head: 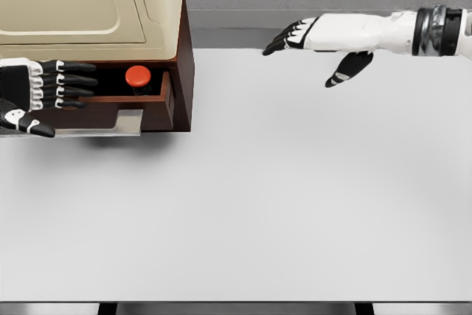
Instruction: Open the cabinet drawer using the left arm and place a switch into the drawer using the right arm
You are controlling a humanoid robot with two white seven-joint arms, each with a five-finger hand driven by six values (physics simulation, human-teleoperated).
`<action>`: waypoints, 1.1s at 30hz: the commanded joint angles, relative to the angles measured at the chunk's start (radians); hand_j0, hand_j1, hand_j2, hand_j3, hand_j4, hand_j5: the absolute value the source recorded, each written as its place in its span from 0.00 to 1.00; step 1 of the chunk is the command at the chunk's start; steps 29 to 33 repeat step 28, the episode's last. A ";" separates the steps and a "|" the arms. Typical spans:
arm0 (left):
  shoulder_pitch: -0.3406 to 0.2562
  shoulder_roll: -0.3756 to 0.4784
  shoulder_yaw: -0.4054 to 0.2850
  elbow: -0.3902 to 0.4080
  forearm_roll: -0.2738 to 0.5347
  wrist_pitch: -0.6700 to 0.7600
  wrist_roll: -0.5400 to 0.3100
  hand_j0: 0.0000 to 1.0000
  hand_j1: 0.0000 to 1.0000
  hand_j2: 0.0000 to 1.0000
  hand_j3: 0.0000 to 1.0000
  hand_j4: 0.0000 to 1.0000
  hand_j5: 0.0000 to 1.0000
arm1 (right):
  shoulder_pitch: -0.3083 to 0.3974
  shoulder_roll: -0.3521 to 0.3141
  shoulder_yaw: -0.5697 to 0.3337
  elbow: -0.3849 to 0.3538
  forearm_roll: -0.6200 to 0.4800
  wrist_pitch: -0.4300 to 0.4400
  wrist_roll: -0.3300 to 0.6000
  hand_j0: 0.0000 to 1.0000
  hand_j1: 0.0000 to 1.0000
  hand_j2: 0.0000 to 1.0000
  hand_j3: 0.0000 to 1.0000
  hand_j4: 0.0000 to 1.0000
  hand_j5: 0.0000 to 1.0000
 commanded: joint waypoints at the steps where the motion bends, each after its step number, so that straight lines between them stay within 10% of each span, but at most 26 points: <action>1: 0.000 -0.025 0.001 -0.001 0.008 0.000 0.000 1.00 1.00 1.00 1.00 1.00 1.00 | 0.006 -0.067 -0.047 -0.002 -0.014 0.004 -0.001 1.00 1.00 1.00 1.00 1.00 1.00; 6: -0.081 -0.157 0.001 -0.001 0.008 0.000 0.000 1.00 1.00 1.00 1.00 1.00 1.00 | 0.074 -0.094 -0.049 -0.003 -0.012 0.004 -0.001 1.00 1.00 1.00 1.00 1.00 1.00; 16: -0.130 -0.157 -0.001 0.001 0.008 0.121 0.000 1.00 1.00 1.00 1.00 1.00 1.00 | 0.198 -0.116 -0.069 0.008 -0.011 0.004 -0.001 1.00 1.00 1.00 1.00 1.00 1.00; 33: -0.168 -0.165 -0.004 0.001 -0.005 -0.032 0.000 1.00 1.00 1.00 1.00 1.00 1.00 | 0.190 -0.122 -0.080 0.020 -0.011 0.004 -0.001 1.00 1.00 1.00 1.00 1.00 1.00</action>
